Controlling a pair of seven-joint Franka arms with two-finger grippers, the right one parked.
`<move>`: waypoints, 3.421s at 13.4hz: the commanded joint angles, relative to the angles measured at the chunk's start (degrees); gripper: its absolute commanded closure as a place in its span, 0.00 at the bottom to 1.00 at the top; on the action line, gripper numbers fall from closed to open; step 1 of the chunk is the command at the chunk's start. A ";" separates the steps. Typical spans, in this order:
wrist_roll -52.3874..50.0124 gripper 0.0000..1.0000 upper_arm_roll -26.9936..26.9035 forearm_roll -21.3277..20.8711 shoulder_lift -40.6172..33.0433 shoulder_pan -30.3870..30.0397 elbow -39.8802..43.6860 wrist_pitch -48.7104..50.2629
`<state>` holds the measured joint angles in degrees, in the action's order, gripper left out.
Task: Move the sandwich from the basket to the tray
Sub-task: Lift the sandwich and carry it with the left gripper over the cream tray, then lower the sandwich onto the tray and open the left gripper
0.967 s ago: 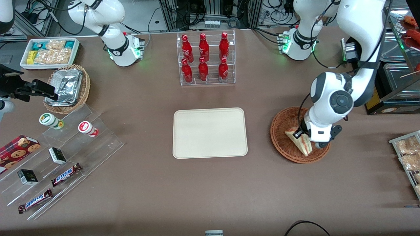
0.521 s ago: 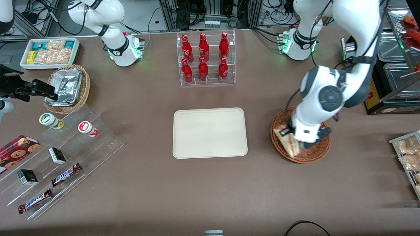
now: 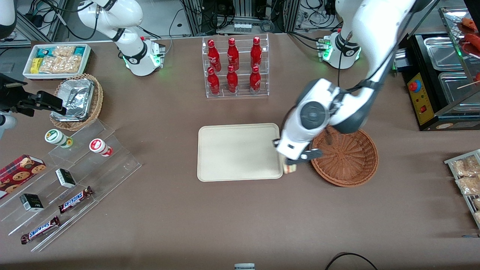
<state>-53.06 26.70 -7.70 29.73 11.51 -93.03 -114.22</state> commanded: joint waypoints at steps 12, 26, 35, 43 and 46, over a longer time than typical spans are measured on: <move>-10.83 1.00 -5.25 -3.55 19.39 19.34 21.84 -0.47; -11.10 0.00 -7.19 -3.20 17.03 20.22 21.75 -2.24; -2.40 0.00 -7.27 -3.64 9.03 13.64 24.48 11.56; 17.18 0.00 -7.27 -3.73 -3.09 -0.24 9.55 13.94; 23.34 0.00 -7.27 -2.76 -6.17 -4.46 6.55 13.94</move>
<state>-33.21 18.98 -11.29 27.54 9.75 -81.98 -100.20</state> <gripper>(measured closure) 0.000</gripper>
